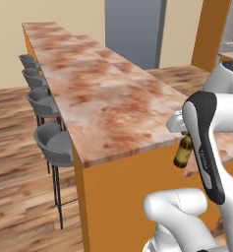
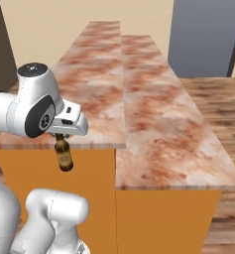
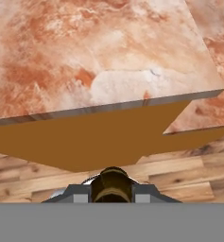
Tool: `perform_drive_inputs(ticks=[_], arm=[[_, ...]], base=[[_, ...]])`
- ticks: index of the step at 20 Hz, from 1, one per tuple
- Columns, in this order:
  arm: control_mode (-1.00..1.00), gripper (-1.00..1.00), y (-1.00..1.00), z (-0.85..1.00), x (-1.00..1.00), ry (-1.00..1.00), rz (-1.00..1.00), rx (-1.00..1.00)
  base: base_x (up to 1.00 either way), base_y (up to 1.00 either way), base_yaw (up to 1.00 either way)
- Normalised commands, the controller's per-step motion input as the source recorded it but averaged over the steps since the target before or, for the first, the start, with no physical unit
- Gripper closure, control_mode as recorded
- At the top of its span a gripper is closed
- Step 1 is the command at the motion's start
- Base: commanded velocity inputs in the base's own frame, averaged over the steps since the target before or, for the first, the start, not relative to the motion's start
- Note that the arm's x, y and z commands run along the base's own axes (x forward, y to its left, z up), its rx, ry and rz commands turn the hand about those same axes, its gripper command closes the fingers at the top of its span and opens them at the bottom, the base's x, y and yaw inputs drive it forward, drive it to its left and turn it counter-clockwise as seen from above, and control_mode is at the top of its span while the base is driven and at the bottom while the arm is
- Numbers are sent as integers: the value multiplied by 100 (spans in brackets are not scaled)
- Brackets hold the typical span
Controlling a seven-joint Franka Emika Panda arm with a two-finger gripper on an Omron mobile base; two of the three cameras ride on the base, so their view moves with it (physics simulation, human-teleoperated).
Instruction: Move the drinks to the dining counter.
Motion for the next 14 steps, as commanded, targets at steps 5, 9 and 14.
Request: perform_drive_inputs(ticks=[5, 9, 14], arm=[[-100, 100, 0, 2, 0, 3, 7, 0], [-100, 100, 0, 16, -8, 7, 5, 0], [-100, 100, 5, 31, -6, 25, 0, -2]], base=[[2, 0, 5], [0, 0, 0], [0, 0, 0]])
